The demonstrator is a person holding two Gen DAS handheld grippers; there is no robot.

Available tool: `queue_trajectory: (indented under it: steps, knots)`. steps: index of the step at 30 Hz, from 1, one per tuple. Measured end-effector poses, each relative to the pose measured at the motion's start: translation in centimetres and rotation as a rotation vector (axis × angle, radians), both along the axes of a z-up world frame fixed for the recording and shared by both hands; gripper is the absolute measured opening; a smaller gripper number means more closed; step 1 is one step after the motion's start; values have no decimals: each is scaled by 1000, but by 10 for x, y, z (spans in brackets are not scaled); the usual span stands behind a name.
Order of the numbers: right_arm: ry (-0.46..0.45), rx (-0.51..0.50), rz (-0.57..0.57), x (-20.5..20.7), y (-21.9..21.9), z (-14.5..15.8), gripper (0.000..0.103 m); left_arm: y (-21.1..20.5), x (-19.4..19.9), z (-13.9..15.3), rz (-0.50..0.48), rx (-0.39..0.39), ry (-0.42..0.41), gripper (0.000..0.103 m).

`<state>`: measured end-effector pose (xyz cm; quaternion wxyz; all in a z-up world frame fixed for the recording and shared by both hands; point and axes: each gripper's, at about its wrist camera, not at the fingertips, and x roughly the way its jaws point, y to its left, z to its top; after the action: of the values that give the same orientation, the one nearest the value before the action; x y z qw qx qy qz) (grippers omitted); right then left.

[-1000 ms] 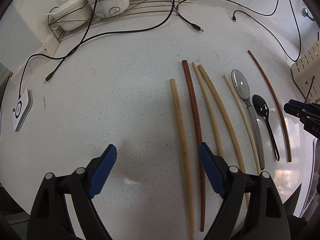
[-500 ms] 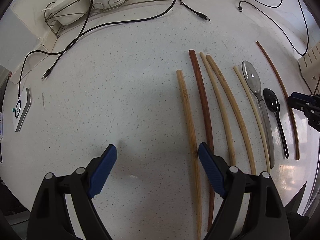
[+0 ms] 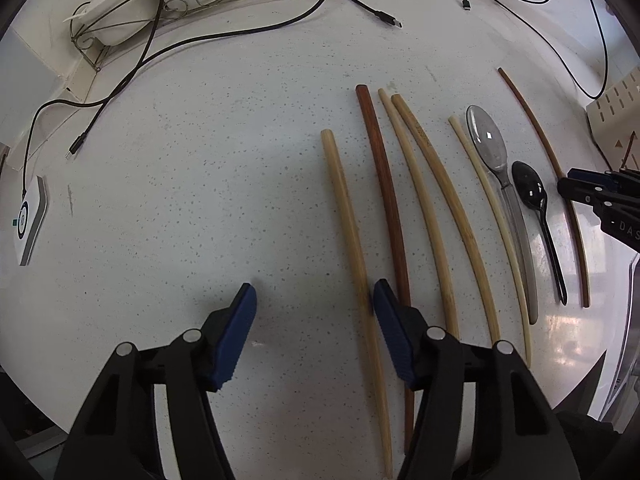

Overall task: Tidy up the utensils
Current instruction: 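Close the left tool on a pale chopstick while the right tool grasps a dark red chopstick, then lift both held chopsticks upright toward the beige utensil holder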

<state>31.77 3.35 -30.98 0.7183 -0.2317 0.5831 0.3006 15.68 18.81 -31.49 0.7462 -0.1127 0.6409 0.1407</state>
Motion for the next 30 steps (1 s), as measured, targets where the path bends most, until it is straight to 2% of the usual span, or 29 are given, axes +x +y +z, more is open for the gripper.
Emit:
queue_trajectory:
  steps: [2, 3, 4, 6, 10, 15, 30]
  knots:
    - [7, -10, 2, 1, 3, 1, 16, -6, 5, 1, -18, -1, 11, 47]
    - [5, -17, -6, 2, 3, 1, 6, -9, 6, 2, -28, -4, 18, 38]
    - [11, -19, -9, 3, 5, -1, 6, -11, 7, 2, -37, -6, 26, 24]
    - [20, -18, -14, 5, 6, -1, 6, -15, 9, 2, -51, 5, 46, 7]
    - [44, -10, -16, 8, 6, -1, 5, -12, 9, 3, -46, -27, 46, 6]
    - [47, 21, -38, 11, -5, 1, 5, -5, 7, 3, -46, -30, 43, 6]
    - [33, 111, -86, 6, -34, 29, 5, -2, -1, 42, -39, -17, -40, 6]
